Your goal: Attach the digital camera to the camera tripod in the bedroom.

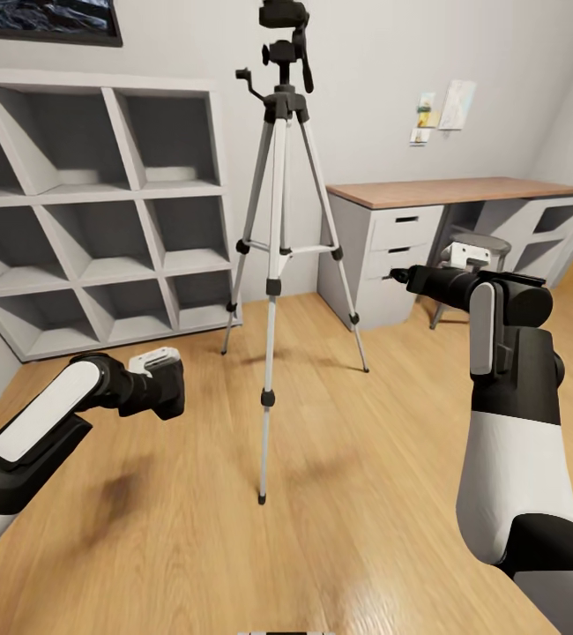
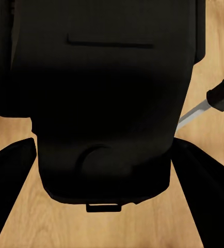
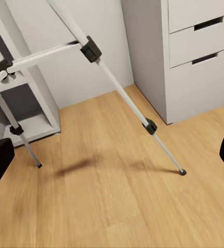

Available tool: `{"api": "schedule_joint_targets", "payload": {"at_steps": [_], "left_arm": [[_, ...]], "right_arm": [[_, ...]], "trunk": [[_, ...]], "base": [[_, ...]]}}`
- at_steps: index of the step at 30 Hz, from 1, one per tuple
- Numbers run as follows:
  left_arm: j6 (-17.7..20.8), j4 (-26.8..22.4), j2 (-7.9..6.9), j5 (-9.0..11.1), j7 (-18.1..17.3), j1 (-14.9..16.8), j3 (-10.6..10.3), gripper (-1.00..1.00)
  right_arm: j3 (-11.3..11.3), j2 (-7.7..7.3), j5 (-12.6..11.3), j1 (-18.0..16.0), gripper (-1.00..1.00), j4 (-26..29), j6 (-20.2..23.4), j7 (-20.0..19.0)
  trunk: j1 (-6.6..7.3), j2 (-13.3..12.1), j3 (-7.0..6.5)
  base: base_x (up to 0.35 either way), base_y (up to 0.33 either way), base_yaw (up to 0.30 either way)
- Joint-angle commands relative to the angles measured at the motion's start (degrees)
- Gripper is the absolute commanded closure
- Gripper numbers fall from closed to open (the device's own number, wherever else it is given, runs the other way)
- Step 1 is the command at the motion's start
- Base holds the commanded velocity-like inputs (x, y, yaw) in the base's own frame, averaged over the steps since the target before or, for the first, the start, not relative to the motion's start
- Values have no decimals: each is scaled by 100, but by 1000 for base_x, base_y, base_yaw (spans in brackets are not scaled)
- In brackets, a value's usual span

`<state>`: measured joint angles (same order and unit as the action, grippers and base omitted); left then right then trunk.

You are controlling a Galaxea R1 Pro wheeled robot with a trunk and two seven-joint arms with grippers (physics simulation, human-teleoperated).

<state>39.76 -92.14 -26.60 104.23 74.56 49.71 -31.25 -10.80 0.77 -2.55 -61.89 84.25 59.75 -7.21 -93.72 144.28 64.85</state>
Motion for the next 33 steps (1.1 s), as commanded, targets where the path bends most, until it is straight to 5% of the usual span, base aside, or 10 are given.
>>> {"api": "schedule_joint_targets", "payload": {"at_steps": [1,33], "left_arm": [[46,-4,-3,22,35,-15,0,100],[-9,19,161,19,41,-140,23,100]], "right_arm": [[-13,8,-20,-4,-100,3,25,-7],[-18,25,-18,-5,-100,3,25,-8]], "trunk": [[3,0,-17],[86,-42,-726]], "base": [[0,0,0],[0,0,0]]}}
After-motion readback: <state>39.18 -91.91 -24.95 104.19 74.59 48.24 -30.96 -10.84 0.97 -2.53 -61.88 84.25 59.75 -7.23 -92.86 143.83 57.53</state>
